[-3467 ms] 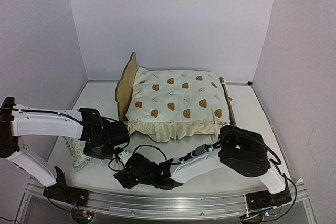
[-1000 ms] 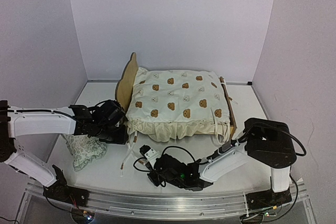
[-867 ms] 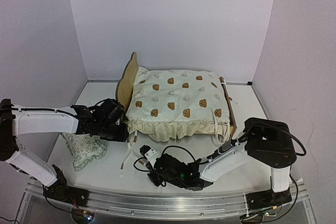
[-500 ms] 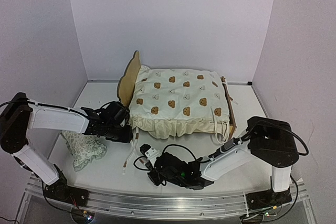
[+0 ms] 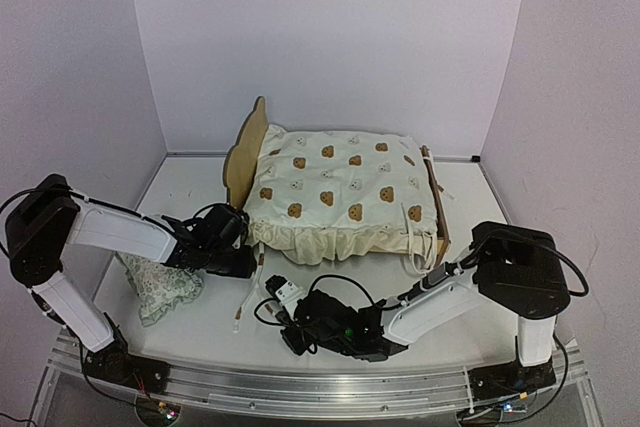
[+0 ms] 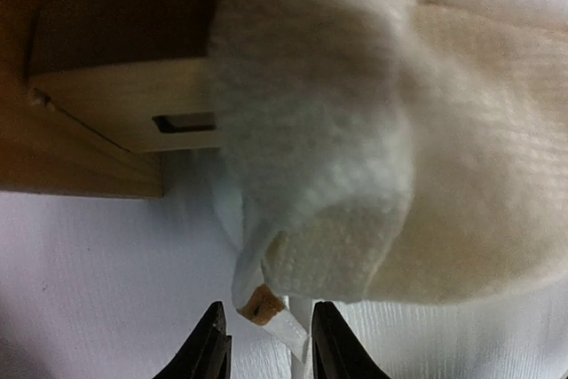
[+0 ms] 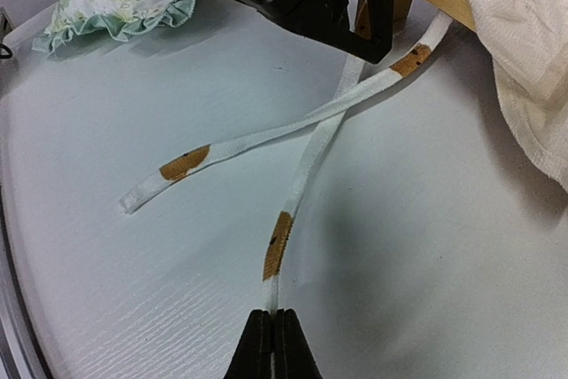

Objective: Set up the pet bed

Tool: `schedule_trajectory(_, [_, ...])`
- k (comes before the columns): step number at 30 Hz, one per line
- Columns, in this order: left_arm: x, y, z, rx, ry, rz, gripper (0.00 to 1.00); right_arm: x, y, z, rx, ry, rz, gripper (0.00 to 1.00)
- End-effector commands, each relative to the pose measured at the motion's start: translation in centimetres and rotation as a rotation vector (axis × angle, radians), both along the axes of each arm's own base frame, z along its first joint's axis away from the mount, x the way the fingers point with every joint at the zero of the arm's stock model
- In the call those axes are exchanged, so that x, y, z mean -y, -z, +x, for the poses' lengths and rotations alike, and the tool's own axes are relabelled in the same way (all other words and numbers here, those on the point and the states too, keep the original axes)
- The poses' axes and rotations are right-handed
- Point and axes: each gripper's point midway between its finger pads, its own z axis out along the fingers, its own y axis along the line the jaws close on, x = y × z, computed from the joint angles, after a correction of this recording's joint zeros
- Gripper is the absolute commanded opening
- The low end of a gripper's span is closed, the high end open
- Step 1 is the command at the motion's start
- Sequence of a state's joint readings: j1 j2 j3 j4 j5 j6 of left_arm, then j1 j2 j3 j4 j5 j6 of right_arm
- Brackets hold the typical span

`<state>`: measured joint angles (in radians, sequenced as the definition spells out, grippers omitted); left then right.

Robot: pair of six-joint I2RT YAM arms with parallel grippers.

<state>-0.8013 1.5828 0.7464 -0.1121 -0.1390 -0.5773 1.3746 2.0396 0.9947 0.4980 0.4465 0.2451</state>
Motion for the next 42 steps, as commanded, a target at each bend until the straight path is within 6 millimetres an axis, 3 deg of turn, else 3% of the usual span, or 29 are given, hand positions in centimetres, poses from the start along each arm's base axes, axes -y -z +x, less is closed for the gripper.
schedule_trajectory(1, [0.6,0.1,1.6,0.047,-0.043,-0.035,0.31,-0.8,-2.9,0.2,0.000,0.001,0.073,0.00])
schedule_trajectory(7, [0.9,0.4,2.1,0.067,-0.067,-0.064,0.22,-0.8,-3.1,0.2,0.000,0.000,0.078,0.00])
schedule_trajectory(13, [0.9,0.1,2.0,0.076,-0.064,-0.080,0.00,-0.7,-3.4,0.4,0.014,0.007,0.076,0.00])
schedule_trajectory(20, [0.1,-0.6,1.2,0.077,-0.077,-0.093,0.00,-0.6,-4.0,3.8,-0.038,0.111,0.077,0.00])
schedule_trajectory(30, [-0.6,-1.3,0.3,0.076,-0.078,-0.109,0.00,-3.7,-5.3,7.6,-0.047,0.106,0.100,0.00])
schedule_trajectory(42, [-1.2,-2.5,-0.3,0.075,-0.101,-0.141,0.00,-4.8,-2.9,12.0,-0.084,0.216,0.027,0.00])
